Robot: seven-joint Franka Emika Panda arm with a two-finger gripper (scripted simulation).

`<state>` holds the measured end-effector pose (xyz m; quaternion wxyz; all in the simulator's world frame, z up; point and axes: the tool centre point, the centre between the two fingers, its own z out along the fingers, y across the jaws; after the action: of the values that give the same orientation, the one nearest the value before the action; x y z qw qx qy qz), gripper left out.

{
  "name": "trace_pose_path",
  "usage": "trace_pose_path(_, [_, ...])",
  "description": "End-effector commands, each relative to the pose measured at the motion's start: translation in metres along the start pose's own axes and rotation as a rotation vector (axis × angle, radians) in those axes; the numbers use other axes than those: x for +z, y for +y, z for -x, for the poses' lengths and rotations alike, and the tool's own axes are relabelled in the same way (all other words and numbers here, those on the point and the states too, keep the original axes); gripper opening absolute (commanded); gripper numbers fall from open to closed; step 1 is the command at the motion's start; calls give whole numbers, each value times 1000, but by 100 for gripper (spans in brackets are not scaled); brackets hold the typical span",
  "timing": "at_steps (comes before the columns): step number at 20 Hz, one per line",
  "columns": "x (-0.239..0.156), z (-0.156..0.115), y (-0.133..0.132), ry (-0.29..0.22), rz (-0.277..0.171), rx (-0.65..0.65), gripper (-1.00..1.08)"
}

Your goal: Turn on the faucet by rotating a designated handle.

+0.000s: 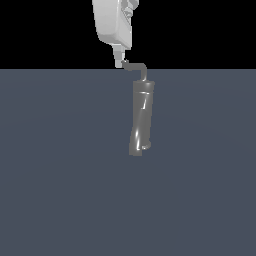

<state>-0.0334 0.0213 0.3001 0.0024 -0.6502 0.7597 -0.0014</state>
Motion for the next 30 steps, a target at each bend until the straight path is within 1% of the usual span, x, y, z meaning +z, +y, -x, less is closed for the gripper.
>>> trace_pose_path(1, [0, -12, 8, 2, 4, 11, -100])
trace_pose_path(4, [0, -16, 13, 2, 5, 11, -100])
trace_pose_path(5, [0, -10, 10, 2, 1, 3, -100])
trace_pose_path(18, [0, -96, 18, 2, 5, 11, -100])
trace_pose_path(19, [0, -96, 18, 2, 5, 11, -100])
trace_pose_path(20, [0, -67, 18, 0, 4, -32, -100])
trace_pose_path(30, [0, -103, -5, 1, 5, -14, -100])
